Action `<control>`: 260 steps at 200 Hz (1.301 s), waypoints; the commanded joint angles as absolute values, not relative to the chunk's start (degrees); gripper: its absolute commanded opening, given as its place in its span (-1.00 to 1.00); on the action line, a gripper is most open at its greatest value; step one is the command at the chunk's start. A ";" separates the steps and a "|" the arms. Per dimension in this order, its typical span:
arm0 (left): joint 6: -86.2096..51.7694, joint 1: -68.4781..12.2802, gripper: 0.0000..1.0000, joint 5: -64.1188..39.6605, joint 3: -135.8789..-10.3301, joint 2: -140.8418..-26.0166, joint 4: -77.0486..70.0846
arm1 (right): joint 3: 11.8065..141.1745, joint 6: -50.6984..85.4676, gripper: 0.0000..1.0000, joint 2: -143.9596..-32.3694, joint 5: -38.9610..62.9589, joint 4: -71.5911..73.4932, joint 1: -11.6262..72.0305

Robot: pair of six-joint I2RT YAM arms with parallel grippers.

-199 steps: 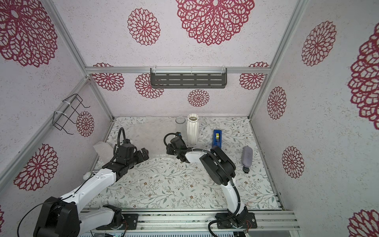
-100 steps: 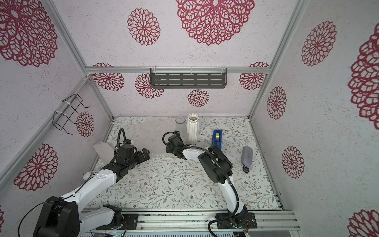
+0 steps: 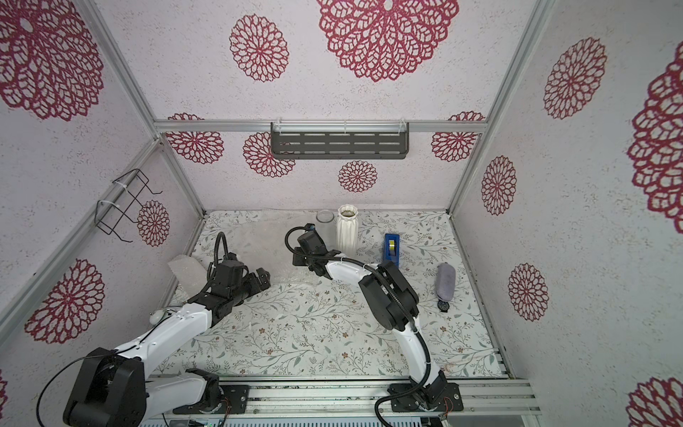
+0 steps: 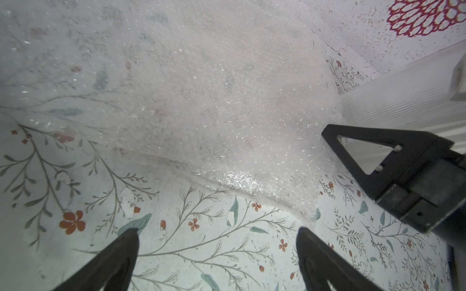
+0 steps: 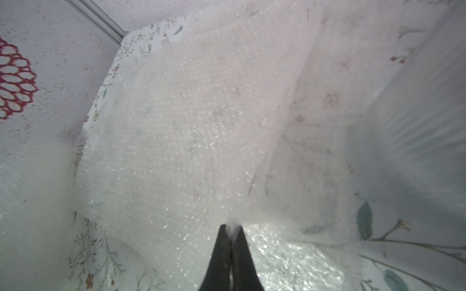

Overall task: Wrap vases in bubble wrap
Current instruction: Pick up the bubble wrap from the bubble wrap, then place the bubble wrap at the center of the board.

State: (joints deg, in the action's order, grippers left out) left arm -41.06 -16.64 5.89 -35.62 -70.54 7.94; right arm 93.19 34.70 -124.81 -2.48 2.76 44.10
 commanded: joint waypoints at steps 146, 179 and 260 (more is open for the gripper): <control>-47.71 -17.75 0.95 4.71 -31.55 -65.45 5.66 | 46.92 43.88 -1.00 -68.45 -30.48 -7.24 60.75; -47.99 -20.64 0.92 5.10 -34.42 -70.75 7.26 | 35.24 57.94 -1.00 -66.24 -32.76 -7.04 64.75; -55.45 -30.94 0.84 20.01 -34.76 -67.00 16.80 | 42.44 40.36 0.25 -61.27 -37.14 -19.49 56.60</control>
